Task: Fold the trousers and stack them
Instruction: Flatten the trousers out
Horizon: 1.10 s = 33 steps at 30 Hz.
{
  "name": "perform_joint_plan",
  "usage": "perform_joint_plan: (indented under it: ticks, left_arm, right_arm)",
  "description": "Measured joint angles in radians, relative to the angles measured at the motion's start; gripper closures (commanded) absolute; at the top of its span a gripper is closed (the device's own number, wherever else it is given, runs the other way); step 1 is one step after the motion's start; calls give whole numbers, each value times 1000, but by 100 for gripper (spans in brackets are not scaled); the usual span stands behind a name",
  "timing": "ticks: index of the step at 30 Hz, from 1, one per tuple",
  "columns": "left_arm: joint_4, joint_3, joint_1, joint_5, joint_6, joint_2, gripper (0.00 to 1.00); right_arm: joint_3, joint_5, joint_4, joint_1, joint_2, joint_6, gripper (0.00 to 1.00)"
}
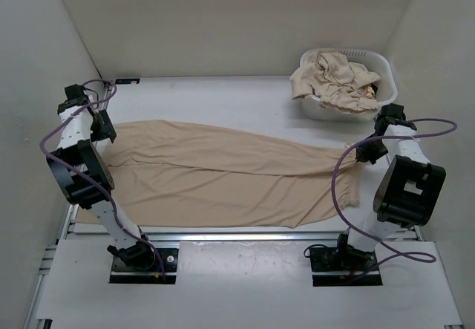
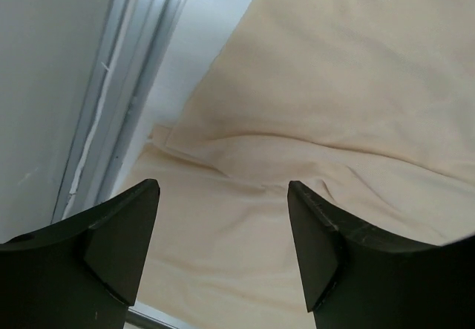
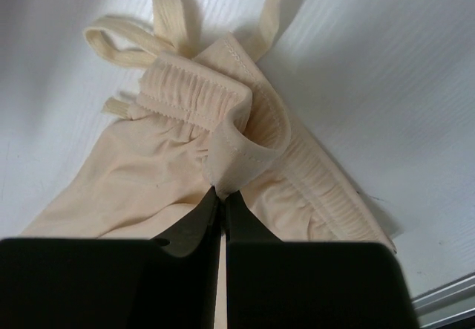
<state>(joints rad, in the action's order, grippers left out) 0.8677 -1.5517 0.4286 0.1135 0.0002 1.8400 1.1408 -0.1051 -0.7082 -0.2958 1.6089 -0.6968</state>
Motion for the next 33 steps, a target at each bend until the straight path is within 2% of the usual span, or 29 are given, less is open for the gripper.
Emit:
perform_joint_plan:
  ticks: [8, 11, 13, 14, 16, 17, 24, 25, 27, 29, 33]
  left_arm:
    - [-23, -33, -11, 49, 1, 266, 18]
    - [-52, -88, -12, 66, -1, 290, 24]
    - [-76, -105, -12, 77, -3, 306, 41]
    - [-84, -103, -13, 82, -3, 312, 53]
    - [-93, -82, -14, 86, -2, 315, 86]
    - [-95, -72, -14, 87, -4, 312, 86]
    - [-98, -60, -19, 89, 3, 304, 86]
    - [-96, -60, -19, 89, 3, 304, 76]
    - [-84, -65, -19, 91, 9, 303, 31]
    - [-68, -75, -18, 93, 5, 298, 25]
    - [-39, -80, -2, 78, 3, 272, 25]
  right_arm:
    - [84, -21, -22, -1, 38, 14, 100]
    - [98, -29, -31, -1, 38, 21, 100]
    - [102, -35, -40, -1, 38, 25, 100]
    - [104, -39, -47, -1, 38, 27, 100]
    - [107, -50, -54, -1, 38, 28, 100]
    - [108, -53, -55, -2, 38, 30, 100]
    - [137, -56, -68, -24, 38, 35, 100]
    - [144, -56, -68, -26, 38, 35, 100]
    - [154, -55, -68, -29, 38, 37, 100]
    - [158, -53, -69, -29, 38, 41, 100]
    - [159, -51, -71, -35, 38, 46, 100]
